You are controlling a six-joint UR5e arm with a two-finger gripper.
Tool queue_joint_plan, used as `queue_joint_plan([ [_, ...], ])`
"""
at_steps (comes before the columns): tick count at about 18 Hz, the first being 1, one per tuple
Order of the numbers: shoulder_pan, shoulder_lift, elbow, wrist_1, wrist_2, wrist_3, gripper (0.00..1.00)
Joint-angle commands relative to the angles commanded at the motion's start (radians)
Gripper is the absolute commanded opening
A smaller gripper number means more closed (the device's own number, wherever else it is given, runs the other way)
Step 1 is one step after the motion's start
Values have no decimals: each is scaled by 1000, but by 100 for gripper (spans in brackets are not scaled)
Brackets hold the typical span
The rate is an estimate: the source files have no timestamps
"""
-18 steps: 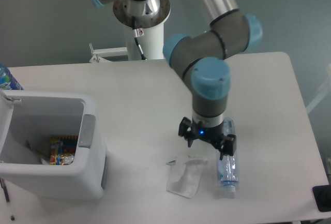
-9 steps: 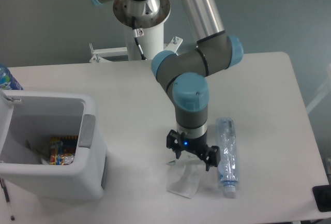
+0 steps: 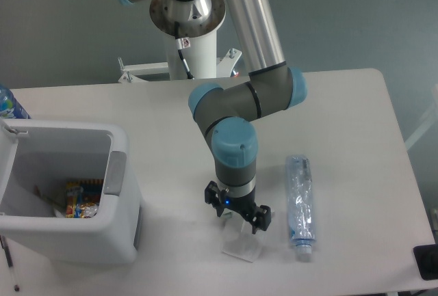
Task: Place the trash in the trash can
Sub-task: 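Move the gripper over the white paper wrapper and lower onto it, then close the gripper on the white paper wrapper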
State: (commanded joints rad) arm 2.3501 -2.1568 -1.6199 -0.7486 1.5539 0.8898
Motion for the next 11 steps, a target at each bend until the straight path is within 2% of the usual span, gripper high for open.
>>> queue_joint_plan([
  [2,0,2,0,0,0,-8,37],
  [5,0,9,0,-3,2,-11,13],
  [8,0,15,0,-5,2,-11,1],
  [11,0,21,3,-6,0,-25,0],
])
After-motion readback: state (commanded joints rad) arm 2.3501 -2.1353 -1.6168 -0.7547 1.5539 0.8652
